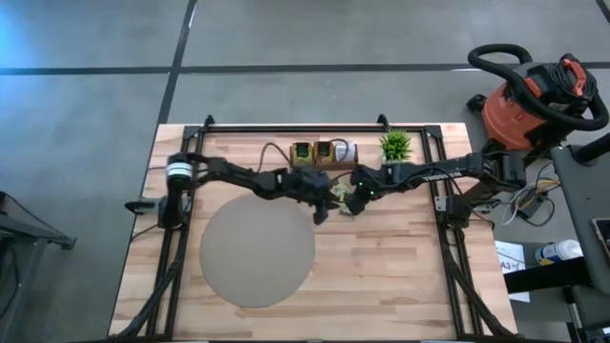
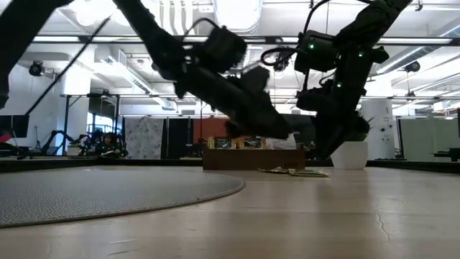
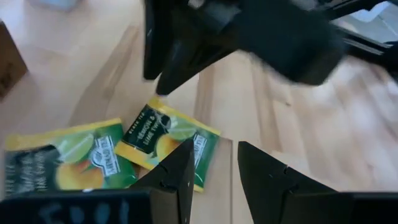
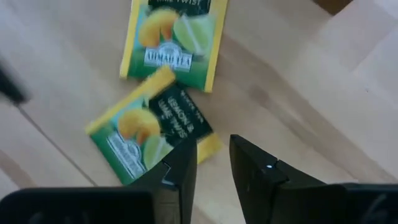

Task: Pick & Place Tea
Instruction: Put the yellow tea sachet into the left compartment of the wooden organizer

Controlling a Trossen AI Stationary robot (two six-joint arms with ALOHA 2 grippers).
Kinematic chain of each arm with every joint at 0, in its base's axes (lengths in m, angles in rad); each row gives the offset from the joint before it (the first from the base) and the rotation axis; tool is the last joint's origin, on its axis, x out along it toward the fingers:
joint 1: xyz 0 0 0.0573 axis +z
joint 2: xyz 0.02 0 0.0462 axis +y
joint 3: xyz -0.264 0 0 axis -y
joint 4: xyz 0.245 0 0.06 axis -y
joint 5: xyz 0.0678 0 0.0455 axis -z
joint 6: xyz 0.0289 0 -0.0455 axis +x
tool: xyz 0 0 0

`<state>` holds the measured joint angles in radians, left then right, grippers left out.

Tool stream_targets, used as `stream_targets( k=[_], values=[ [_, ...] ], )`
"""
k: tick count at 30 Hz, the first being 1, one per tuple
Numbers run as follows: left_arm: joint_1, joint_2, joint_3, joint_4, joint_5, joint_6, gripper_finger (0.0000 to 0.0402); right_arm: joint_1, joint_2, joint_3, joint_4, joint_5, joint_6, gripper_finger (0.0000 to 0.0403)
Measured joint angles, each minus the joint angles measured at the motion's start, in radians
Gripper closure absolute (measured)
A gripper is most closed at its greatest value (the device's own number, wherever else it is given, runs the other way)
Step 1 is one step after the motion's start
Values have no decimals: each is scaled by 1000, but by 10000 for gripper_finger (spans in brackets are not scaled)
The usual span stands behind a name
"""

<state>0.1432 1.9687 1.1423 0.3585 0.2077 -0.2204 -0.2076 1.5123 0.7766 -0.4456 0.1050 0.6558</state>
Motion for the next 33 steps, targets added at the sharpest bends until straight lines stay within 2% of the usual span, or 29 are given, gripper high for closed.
stream_targets(
  k=[9, 14, 18, 22, 29, 33],
  values=[
    [-4, 155, 133, -87, 2, -60, 284, -12, -79, -90, 21, -69, -106, 315],
    [-7, 195, 165, -105, 0, -68, 284, -32, -159, -180, 133, -151, -108, 325],
    [-7, 197, 167, -120, -10, -68, 284, -57, -191, -230, 222, -155, -105, 328],
    [-8, 196, 167, -144, -18, -67, 284, -93, -166, -249, 239, -160, -87, 322],
    [-9, 196, 166, -151, -50, -64, 284, -172, -69, -284, 377, -332, 38, 305],
    [-9, 196, 165, -158, -52, -64, 284, -203, -66, -286, 396, -351, 101, 294]
  ],
)
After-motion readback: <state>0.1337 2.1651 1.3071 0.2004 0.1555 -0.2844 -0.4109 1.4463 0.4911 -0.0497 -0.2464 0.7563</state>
